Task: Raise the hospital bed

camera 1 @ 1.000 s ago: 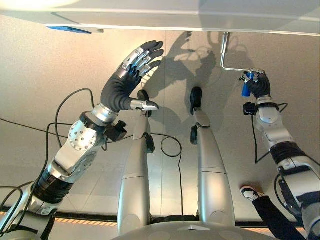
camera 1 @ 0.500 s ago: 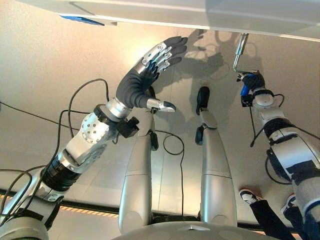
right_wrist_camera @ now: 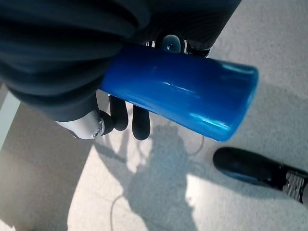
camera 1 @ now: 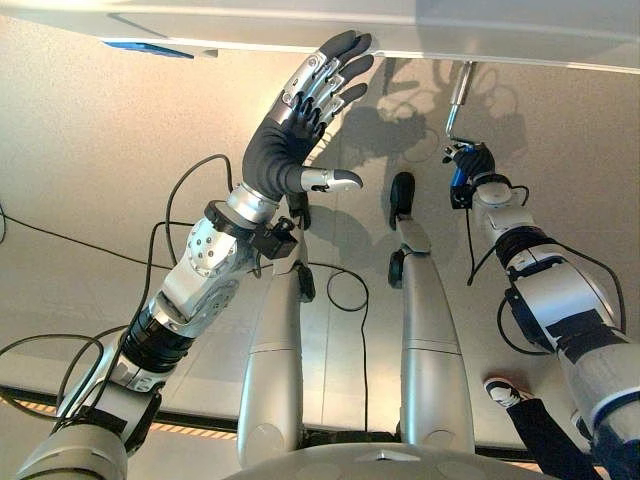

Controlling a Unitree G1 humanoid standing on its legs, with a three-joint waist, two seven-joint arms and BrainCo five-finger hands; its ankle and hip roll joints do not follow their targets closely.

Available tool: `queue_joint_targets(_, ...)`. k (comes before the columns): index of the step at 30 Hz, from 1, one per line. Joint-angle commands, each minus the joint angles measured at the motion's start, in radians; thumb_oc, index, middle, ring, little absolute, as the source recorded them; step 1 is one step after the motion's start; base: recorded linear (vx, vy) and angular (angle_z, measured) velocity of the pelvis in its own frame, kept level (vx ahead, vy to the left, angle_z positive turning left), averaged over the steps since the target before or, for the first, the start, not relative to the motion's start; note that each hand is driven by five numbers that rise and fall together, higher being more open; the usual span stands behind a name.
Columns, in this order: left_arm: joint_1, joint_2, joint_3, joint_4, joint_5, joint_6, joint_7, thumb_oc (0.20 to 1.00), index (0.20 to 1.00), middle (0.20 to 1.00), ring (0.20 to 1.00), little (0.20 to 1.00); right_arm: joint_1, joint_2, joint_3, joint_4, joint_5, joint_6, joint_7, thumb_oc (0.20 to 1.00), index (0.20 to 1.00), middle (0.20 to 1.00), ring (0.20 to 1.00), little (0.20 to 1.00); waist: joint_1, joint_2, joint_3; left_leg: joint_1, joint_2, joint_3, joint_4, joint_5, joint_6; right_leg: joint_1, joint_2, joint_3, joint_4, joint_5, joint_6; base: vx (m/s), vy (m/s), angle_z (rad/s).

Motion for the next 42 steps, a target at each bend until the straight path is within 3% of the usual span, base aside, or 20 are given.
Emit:
queue_joint_targets(1, 0.012, -0.028, 0.037, -0.062, 0.045, -0.02, 0.009, 1.0, 1.0, 1.0, 1.0, 1.0, 0.102, 0.271, 0.133, -0.014, 0.011, 0.046, 0.076, 0.2, 0.2, 0.2, 0.2, 0.2, 0.007, 0.073, -0.009, -0.006, -0.017, 0.02, 0.157, -0.162, 0.003, 0.055, 0.023, -0.025, -0.149, 0.083, 0.068, -0.01, 0.012, -0.03)
queue_joint_targets(4, 0.01, -0.027, 0.04, -0.066, 0.046, -0.018, 0.014, 1.0, 1.0, 1.0, 1.0, 1.0, 0.116, 0.3, 0.143, -0.058, 0.074, 0.04, 0.087, 0.2, 0.2, 0.2, 0.2, 0.2, 0.007, 0.075, -0.009, -0.002, -0.02, 0.023, 0.146, -0.156, -0.002, 0.057, 0.02, -0.027, -0.156, 0.087, 0.071, -0.01, 0.008, -0.02)
queue_joint_targets(13, 0.013, -0.017, 0.036, -0.064, 0.038, -0.031, 0.018, 1.0, 1.0, 1.0, 1.0, 1.0, 0.1, 0.35, 0.244, -0.164, 0.058, 0.03, 0.103, 0.2, 0.2, 0.2, 0.2, 0.2, 0.015, 0.068, -0.009, -0.007, -0.021, 0.027, 0.132, -0.144, -0.003, 0.051, 0.015, -0.033, -0.167, 0.099, 0.075, 0.0, 0.0, 0.0)
queue_joint_targets(24, 0.024, 0.001, 0.037, -0.073, 0.044, -0.047, 0.032, 1.0, 1.0, 1.0, 1.0, 1.0, 0.077, 0.395, 0.382, -0.324, -0.039, 0.017, 0.14, 0.2, 0.2, 0.2, 0.2, 0.2, 0.033, 0.067, -0.009, -0.024, -0.031, 0.014, 0.141, -0.139, 0.001, 0.052, 0.004, -0.043, -0.178, 0.115, 0.083, 0.0, 0.011, -0.01)
queue_joint_targets(28, 0.035, -0.002, 0.042, -0.075, 0.043, -0.051, 0.036, 1.0, 1.0, 1.0, 1.0, 1.0, 0.076, 0.399, 0.365, -0.32, -0.039, 0.01, 0.122, 0.2, 0.2, 0.2, 0.2, 0.2, 0.035, 0.074, -0.009, -0.02, -0.035, 0.011, 0.136, -0.137, 0.0, 0.057, 0.0, -0.043, -0.185, 0.119, 0.086, 0.0, 0.021, 0.0)
queue_joint_targets(31, 0.045, 0.005, 0.049, -0.079, 0.048, -0.049, 0.041, 1.0, 1.0, 1.0, 1.0, 1.0, 0.073, 0.373, 0.288, -0.253, -0.027, 0.007, 0.061, 0.2, 0.2, 0.2, 0.2, 0.2, 0.033, 0.072, -0.009, -0.017, -0.036, 0.014, 0.132, -0.136, 0.001, 0.063, -0.001, -0.042, -0.195, 0.123, 0.088, 0.0, 0.03, 0.0)
queue_joint_targets(32, 0.044, 0.013, 0.05, -0.085, 0.033, -0.048, 0.038, 1.0, 1.0, 1.0, 1.0, 1.0, 0.06, 0.331, 0.214, -0.199, 0.004, 0.008, 0.023, 0.2, 0.2, 0.2, 0.2, 0.2, 0.028, 0.065, -0.009, -0.021, -0.037, 0.014, 0.132, -0.136, 0.002, 0.063, -0.002, -0.043, -0.199, 0.125, 0.089, 0.0, 0.0, 0.0)
queue_joint_targets(35, 0.035, 0.02, 0.033, -0.09, 0.02, -0.042, 0.025, 1.0, 1.0, 1.0, 1.0, 1.0, 0.046, 0.249, 0.14, -0.136, 0.014, 0.01, -0.01, 0.2, 0.2, 0.2, 0.2, 0.2, 0.024, 0.057, -0.009, -0.027, -0.039, 0.017, 0.135, -0.138, 0.003, 0.061, -0.002, -0.042, -0.205, 0.128, 0.091, 0.0, 0.0, 0.0)
queue_joint_targets(39, 0.033, 0.003, 0.007, -0.085, 0.013, -0.035, 0.006, 1.0, 1.0, 1.0, 1.0, 1.0, 0.045, 0.143, 0.082, -0.086, 0.031, 0.01, -0.022, 0.2, 0.2, 0.2, 0.2, 0.2, 0.017, 0.04, -0.009, -0.035, -0.04, 0.02, 0.141, -0.142, 0.006, 0.06, -0.004, -0.045, -0.221, 0.138, 0.096, 0.0, 0.028, 0.06)
queue_joint_targets(42, 0.029, -0.003, 0.0, -0.076, 0.019, -0.03, 0.004, 1.0, 1.0, 1.0, 1.0, 1.0, 0.054, 0.116, 0.075, -0.079, 0.039, 0.01, -0.017, 0.2, 0.2, 0.2, 0.2, 0.2, 0.013, 0.032, -0.009, -0.031, -0.041, 0.025, 0.14, -0.144, 0.008, 0.068, -0.002, -0.042, -0.23, 0.143, 0.098, 0.0, 0.052, 0.06)
